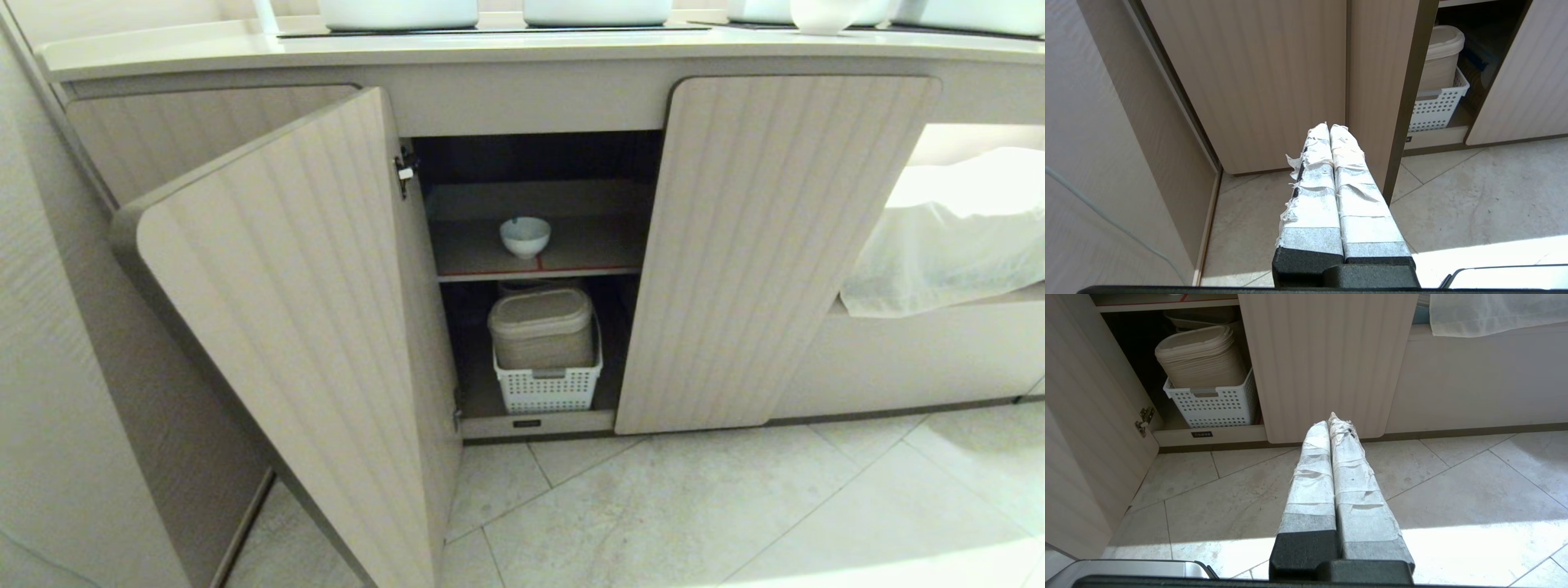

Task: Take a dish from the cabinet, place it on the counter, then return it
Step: Take the bowl from the cabinet

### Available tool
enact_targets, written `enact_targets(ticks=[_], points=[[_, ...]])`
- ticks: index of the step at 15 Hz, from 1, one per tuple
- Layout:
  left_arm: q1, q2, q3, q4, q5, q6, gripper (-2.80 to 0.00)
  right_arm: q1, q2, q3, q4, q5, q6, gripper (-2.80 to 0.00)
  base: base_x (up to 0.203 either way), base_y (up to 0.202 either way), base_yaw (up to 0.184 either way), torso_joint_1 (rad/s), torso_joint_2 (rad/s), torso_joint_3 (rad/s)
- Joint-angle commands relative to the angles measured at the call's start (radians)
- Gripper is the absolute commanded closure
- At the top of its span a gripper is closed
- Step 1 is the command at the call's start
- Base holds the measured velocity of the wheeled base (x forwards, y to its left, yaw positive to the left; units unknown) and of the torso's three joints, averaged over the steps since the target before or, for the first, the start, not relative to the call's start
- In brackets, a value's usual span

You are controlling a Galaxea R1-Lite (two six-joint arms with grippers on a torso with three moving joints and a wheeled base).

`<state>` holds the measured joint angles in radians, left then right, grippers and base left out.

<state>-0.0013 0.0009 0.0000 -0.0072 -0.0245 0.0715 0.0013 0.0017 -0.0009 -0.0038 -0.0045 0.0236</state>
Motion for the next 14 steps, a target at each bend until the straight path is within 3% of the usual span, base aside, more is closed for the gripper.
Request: enact_targets(ticks=[1, 14], points=[[0.000, 0.001, 0.000, 0.000, 0.000, 0.001, 0.00, 0.000, 0.000, 0.000, -0.001, 0.000, 0.000, 0.00, 0.000, 0.000, 0.000, 0.000, 0.00, 0.000], [0.001, 0.001, 0.000, 0.000, -0.002, 0.001, 0.00, 0.000, 0.000, 0.001, -0.001, 0.000, -0.001, 0.00, 0.000, 0.000, 0.000, 0.000, 0.00, 0.000]])
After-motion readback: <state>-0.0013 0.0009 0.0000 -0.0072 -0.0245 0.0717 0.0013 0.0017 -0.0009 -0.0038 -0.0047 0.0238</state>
